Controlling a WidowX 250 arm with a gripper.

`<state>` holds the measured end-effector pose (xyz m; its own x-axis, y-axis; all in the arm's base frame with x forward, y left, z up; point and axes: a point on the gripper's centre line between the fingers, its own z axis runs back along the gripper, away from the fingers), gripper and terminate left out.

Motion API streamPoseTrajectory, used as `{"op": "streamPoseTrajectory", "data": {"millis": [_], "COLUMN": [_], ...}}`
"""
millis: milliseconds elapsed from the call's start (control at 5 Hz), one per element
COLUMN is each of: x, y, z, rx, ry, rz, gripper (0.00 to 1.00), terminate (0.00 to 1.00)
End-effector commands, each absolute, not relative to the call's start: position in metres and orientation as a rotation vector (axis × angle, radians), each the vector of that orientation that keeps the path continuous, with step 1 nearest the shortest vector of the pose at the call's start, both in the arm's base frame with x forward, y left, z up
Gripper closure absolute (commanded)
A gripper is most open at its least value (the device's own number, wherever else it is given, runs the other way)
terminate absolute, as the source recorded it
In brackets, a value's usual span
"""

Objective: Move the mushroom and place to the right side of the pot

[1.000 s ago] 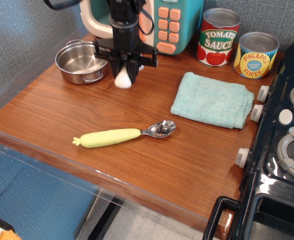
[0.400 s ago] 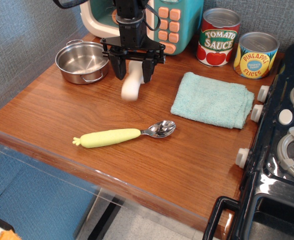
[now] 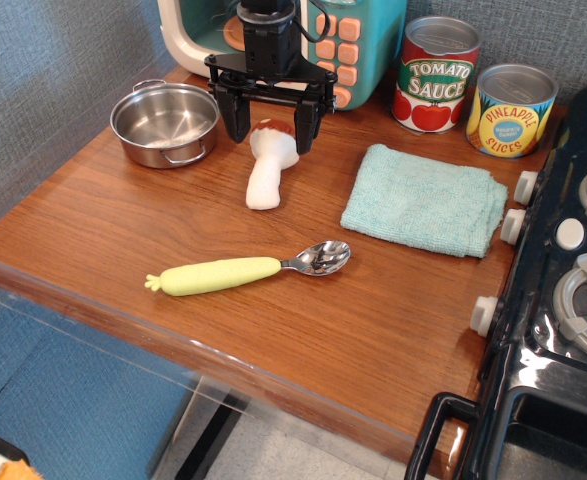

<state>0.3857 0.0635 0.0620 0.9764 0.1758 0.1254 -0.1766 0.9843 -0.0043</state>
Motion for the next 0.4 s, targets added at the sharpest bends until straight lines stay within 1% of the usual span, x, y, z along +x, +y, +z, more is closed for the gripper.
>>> {"op": "streamPoseTrajectory", "data": {"millis": [0,200], "x": [0.3870,0.3870], "y": [0.0605,0.0605], "z": [0.0949,0.0949], "rx": [-0.008,-0.008], "ry": [-0.232,-0.232], "rz": [0.200,0.200], "gripper": [0.00,0.00], "terminate": [0.00,1.00]}}
